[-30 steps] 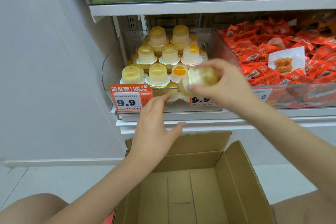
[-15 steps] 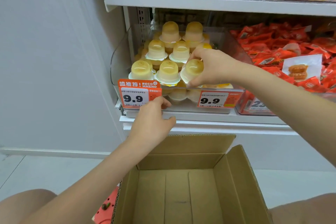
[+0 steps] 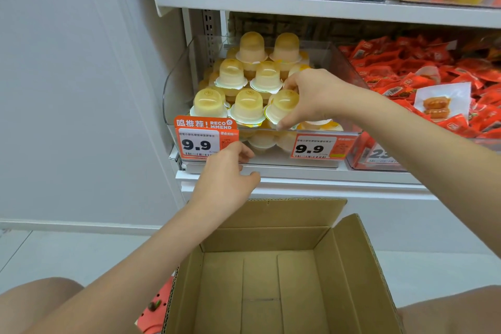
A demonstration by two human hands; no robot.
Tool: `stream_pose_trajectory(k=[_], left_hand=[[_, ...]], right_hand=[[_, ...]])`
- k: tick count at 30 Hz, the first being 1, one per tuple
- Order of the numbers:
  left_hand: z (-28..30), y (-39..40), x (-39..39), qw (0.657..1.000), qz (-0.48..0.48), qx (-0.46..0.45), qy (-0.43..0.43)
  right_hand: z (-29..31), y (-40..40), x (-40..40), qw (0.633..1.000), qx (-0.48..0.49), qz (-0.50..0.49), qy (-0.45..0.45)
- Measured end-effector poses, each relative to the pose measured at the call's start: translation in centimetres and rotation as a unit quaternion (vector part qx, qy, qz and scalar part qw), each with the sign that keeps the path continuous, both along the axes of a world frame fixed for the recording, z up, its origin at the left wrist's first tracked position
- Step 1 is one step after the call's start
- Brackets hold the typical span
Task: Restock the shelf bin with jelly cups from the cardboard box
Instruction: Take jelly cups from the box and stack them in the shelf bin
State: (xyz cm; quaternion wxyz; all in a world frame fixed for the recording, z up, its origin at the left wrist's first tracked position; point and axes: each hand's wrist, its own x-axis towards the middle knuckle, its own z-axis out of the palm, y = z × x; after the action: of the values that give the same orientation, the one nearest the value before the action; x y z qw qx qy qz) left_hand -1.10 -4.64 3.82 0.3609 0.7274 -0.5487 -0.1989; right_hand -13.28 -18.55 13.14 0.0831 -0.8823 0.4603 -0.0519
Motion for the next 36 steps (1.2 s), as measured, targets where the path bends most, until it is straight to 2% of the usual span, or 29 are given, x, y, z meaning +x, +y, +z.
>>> stream_pose_trajectory(k=[6,12,18,36], left_hand=[[0.0,0.0,-0.5,1.0,-0.006,-0.008,0.007],[-0.3,0.1,-0.8,1.0,-0.011,-0.003,0.007],[-0.3,0.1,-0.8,1.0,-0.011,-0.003,0.01],[-1.1,0.1,-0.5,1.0,-0.023,-0.005,-0.002]], right_hand=[[-0.8,0.2,0.0,0.999,0.022,-0.017,-0.025],[-2.6,1.0,-1.3,0.985,0.026,-0.041,-0.166],[-4.1,1.9,-1.2,0.968,0.009,-0.052,-0.244],[-5.3,2.6,-1.4,0.961,0.005,-0.061,-0.271]])
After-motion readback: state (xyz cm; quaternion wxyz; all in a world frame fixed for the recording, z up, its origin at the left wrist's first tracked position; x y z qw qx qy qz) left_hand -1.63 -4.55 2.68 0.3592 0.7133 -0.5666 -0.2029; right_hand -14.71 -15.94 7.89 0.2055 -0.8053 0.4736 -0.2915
